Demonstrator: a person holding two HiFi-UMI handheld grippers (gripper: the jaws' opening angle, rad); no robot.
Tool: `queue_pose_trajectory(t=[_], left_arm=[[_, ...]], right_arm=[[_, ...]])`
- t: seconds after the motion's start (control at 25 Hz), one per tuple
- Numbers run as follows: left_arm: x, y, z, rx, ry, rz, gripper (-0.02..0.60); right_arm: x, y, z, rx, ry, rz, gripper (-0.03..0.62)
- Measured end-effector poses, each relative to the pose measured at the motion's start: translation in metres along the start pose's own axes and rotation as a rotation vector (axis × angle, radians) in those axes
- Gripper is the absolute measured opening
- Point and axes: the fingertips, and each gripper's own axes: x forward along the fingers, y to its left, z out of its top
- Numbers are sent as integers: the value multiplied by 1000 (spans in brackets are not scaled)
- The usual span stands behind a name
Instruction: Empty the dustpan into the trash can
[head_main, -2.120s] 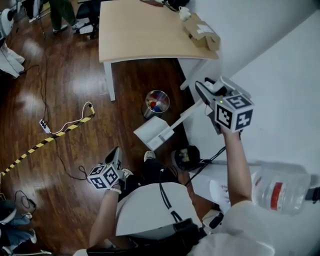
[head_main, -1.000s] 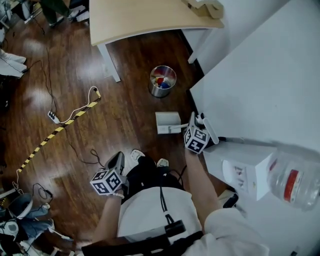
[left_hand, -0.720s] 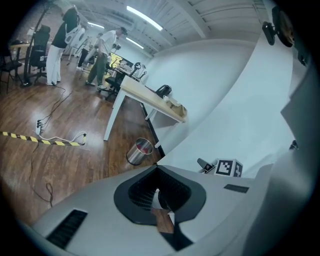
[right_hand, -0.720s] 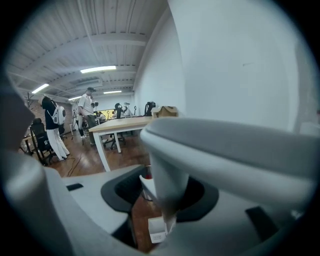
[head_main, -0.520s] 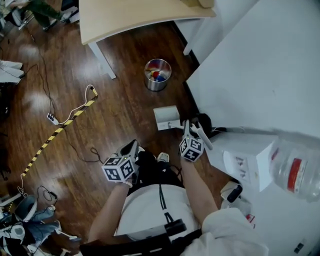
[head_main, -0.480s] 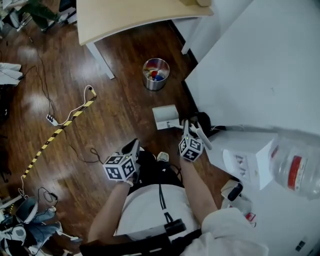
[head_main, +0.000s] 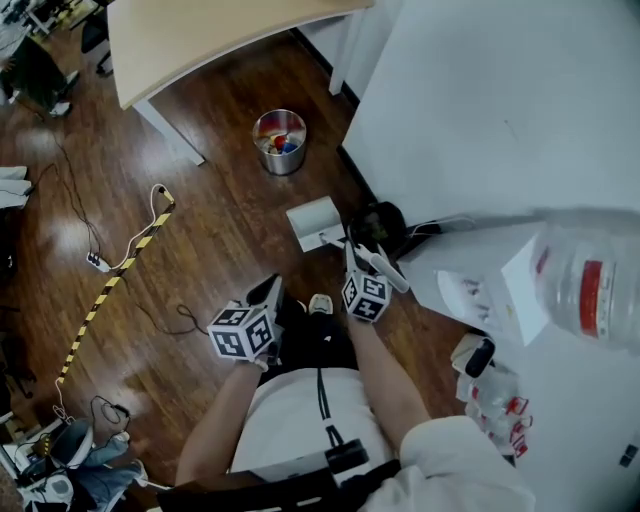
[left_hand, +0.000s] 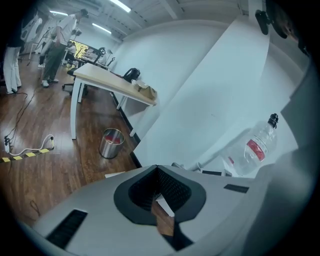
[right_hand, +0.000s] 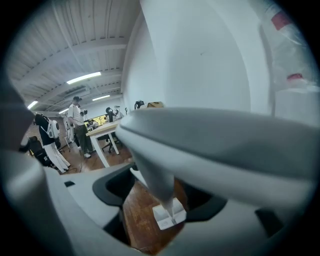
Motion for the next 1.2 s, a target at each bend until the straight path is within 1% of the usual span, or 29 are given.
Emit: queue_pose_trajectory(t=[0.04,0.08,0.12,0.2,0.28,0.36,0.52,0.6,0.64,0.72,0.76,0.84,0.92,0.96,1.0,1.04,1.12,1.2], left_arm=[[-1,-3,-5,-1,0,4,-11],[-3,-6,-10,-2,-2,10,-11],[-4,-8,-14,-3,-6,16,-11],[-9,-11,-21,-6,-17,32,-12],[-17,-11,-28,-14,-28,51,-11],[-27,-8,-32,-23,-39,61,-11],[-51,-2,-42,-15,-46,56,-12],[-64,4,-47,-1,-48,45,-11],[-72,8,-49,7,-52,39,-11],[-90,18,-50,23,-69,23,-12],[-100,23,-50,31,-79,10,-11],[-123,34,-50,50,-97,-19,-12],[-153,44,-53,91,-101,-46,-11],[-171,49,-56,120,-101,-57,-12],[-188,53,-59,146,-101,-70,-11],[-206,58,-63,163,-101,-84,-12],[-238,67,-70,179,-106,-114,-11],[-265,72,-74,188,-114,-142,-11]], right_arm=[[-1,-1,-5,3,9,15,354],[-2,-2,-11,0,23,32,409],[-3,-1,-18,-11,44,51,443],[-8,2,-36,-47,97,91,471],[-17,3,-51,-72,132,121,476],[-26,1,-59,-80,144,130,476],[-45,0,-71,-63,173,137,476],[-60,4,-79,-50,208,158,471],[-68,9,-83,-36,227,176,451],[-85,25,-84,2,237,221,367],[-94,35,-80,18,221,236,332],[-116,56,-65,38,154,232,181],[-146,84,-49,60,86,212,99],[-161,100,-45,70,63,208,71],[-177,116,-44,80,47,207,26],[-193,133,-46,90,36,211,-2],[-228,168,-47,100,18,230,-2],[-260,198,-49,87,5,247,-2]])
